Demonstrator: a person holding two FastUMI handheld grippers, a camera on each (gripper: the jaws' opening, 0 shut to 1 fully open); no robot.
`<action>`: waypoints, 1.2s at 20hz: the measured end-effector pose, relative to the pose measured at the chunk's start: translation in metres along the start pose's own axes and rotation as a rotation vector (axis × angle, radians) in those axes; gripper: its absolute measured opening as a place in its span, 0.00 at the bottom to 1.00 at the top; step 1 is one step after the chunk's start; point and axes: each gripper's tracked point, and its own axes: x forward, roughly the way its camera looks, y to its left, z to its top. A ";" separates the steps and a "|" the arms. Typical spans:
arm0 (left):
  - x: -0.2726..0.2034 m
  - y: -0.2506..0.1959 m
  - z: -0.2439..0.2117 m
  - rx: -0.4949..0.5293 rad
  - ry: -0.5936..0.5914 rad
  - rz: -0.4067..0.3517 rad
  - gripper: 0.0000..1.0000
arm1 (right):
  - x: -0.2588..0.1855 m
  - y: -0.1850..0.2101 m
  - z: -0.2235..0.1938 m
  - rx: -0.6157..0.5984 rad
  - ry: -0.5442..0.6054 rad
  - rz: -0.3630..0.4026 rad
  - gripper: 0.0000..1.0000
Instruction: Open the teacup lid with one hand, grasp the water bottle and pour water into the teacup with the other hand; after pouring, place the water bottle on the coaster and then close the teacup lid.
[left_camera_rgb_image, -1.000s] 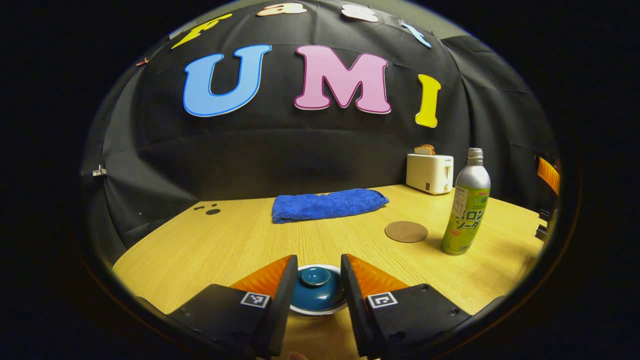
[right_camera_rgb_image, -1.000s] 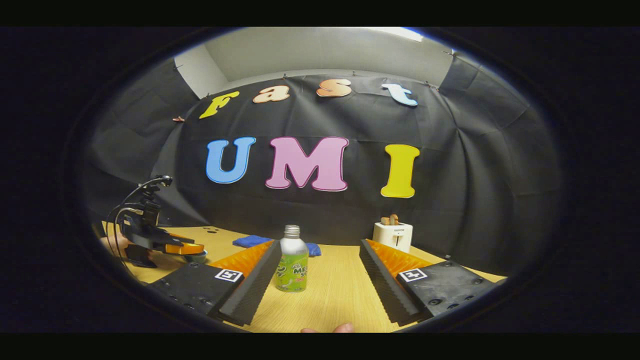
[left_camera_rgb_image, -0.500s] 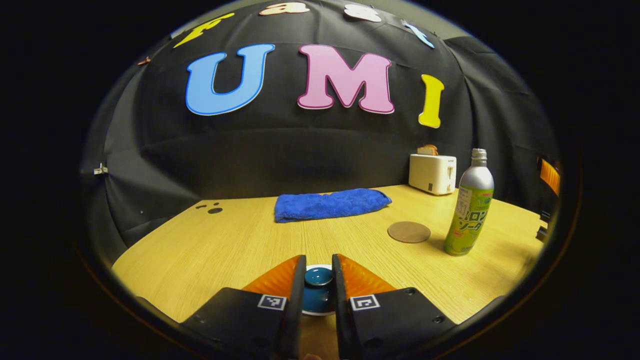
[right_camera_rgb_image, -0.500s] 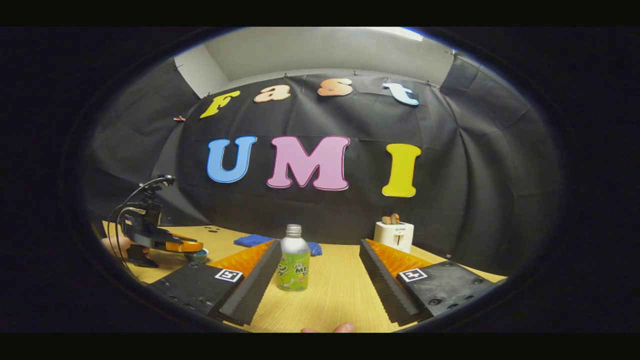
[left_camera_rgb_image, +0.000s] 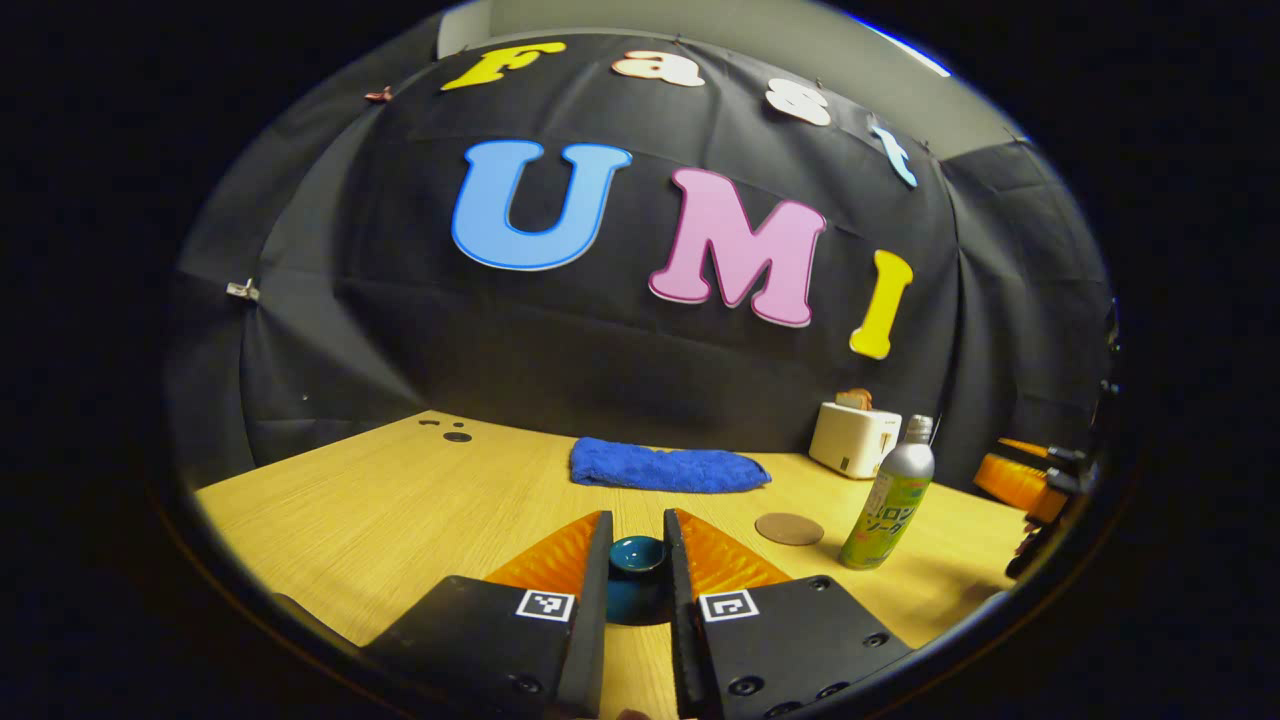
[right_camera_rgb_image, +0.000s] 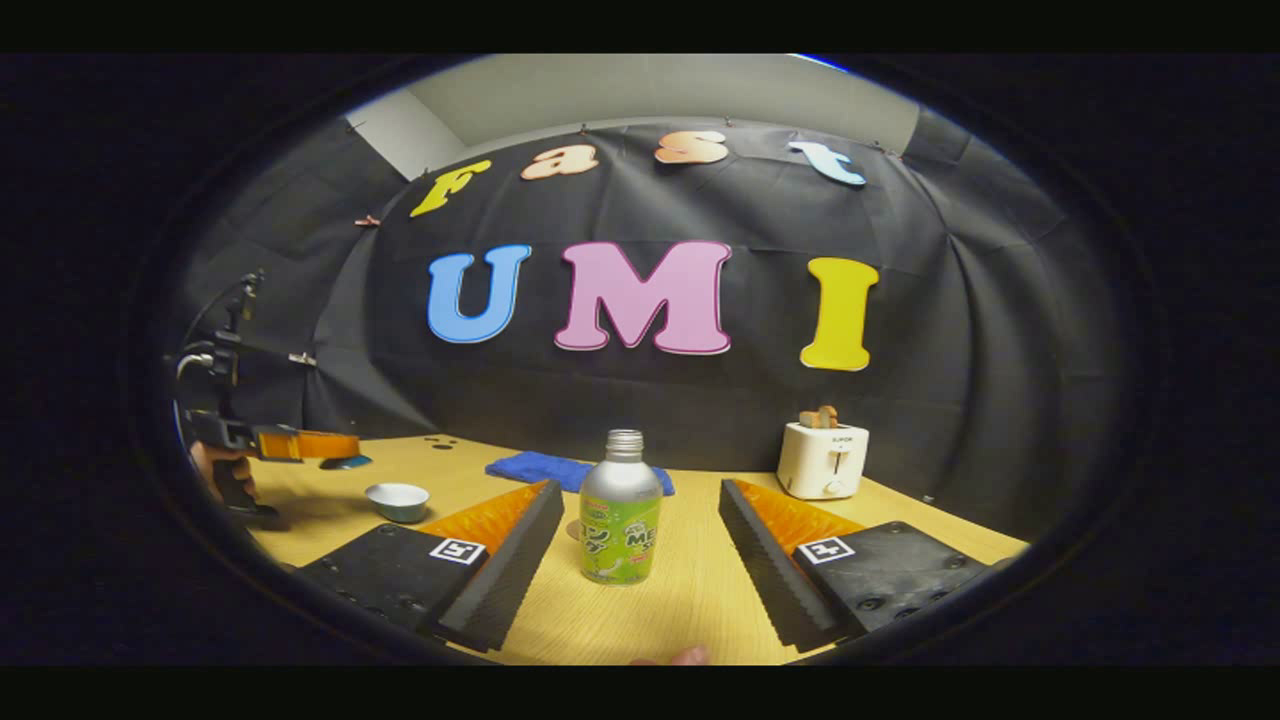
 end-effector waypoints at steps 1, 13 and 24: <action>-0.005 0.003 0.005 0.003 -0.003 0.008 0.31 | 0.007 0.004 -0.004 -0.013 0.015 -0.006 0.97; -0.016 0.040 0.018 -0.068 -0.042 0.041 0.31 | 0.061 0.008 -0.061 0.021 0.171 -0.116 0.97; -0.017 0.054 0.018 -0.092 -0.044 0.050 0.31 | 0.072 0.017 -0.027 -0.118 0.102 -0.109 0.80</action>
